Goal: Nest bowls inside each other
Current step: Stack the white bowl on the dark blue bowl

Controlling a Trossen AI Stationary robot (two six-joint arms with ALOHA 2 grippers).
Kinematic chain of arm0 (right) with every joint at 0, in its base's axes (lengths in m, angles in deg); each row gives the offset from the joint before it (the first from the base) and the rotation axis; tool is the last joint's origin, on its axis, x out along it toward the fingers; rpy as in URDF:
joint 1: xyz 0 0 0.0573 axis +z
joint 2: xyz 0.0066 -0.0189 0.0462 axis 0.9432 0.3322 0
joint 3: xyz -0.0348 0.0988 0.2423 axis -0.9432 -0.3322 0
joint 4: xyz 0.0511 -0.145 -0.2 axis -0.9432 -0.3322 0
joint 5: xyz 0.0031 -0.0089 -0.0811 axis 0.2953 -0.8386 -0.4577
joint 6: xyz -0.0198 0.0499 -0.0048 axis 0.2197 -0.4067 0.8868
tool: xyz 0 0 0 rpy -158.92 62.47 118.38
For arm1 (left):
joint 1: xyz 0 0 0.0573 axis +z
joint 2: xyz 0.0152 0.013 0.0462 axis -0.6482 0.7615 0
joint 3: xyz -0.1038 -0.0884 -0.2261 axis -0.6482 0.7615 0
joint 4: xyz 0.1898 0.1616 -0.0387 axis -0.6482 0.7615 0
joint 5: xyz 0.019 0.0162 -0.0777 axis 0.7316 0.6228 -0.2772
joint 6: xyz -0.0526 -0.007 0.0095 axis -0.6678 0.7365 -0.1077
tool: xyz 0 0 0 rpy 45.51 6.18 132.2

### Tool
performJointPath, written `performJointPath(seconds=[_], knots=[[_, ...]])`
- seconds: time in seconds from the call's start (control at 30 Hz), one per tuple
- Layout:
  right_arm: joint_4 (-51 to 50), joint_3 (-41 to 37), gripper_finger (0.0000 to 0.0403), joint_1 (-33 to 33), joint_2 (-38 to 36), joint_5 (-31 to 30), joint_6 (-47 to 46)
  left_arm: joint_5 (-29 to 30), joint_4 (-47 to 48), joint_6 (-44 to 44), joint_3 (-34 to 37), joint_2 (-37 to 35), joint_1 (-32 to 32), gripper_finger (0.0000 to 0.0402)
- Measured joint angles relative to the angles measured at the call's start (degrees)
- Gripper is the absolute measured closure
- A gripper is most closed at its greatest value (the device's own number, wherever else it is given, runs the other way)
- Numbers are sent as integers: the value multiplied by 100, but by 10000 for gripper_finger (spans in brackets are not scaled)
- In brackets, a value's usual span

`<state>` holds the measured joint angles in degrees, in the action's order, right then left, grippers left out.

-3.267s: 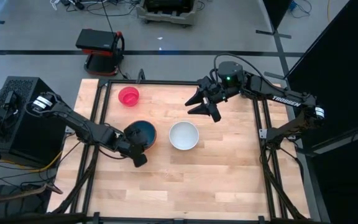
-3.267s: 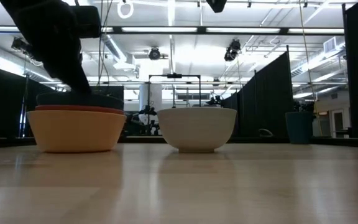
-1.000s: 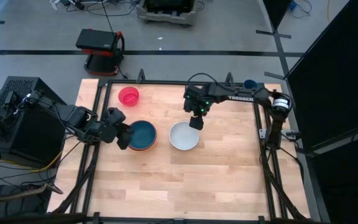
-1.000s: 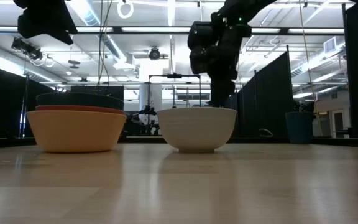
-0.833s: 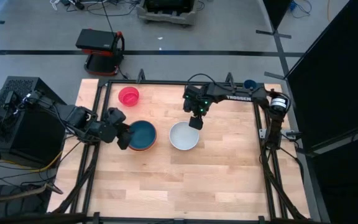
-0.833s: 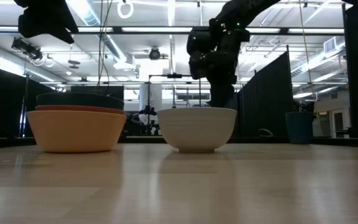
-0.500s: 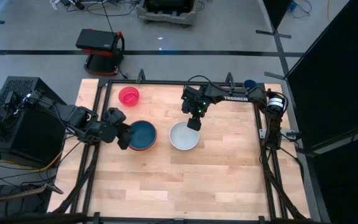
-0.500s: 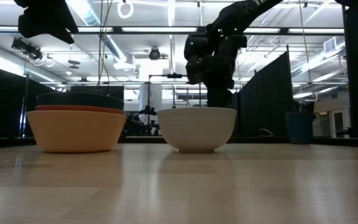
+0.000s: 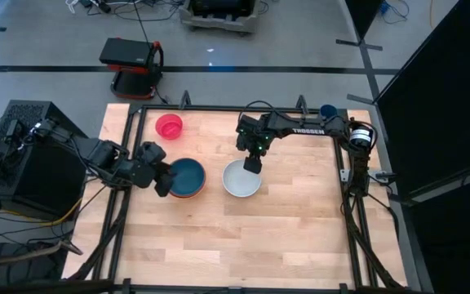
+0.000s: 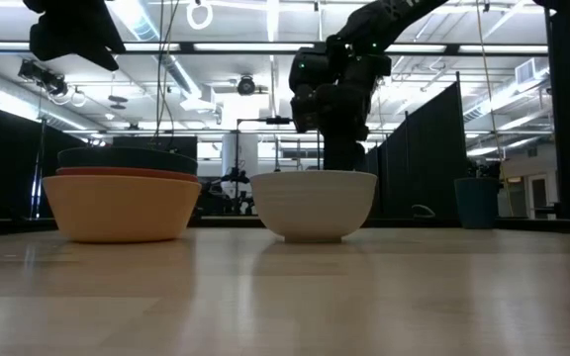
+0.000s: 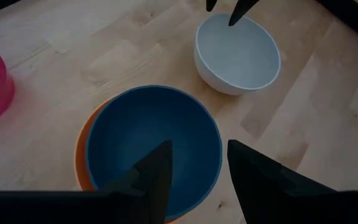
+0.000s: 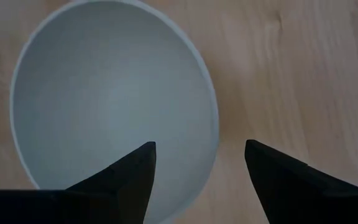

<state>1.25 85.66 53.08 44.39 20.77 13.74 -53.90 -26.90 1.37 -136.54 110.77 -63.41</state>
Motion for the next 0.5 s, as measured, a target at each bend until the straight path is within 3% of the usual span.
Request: performJointPath(seconds=[0.5], knots=[[164,-419,234,42,20,10,-57,1,-22,3,0,23,0,259]])
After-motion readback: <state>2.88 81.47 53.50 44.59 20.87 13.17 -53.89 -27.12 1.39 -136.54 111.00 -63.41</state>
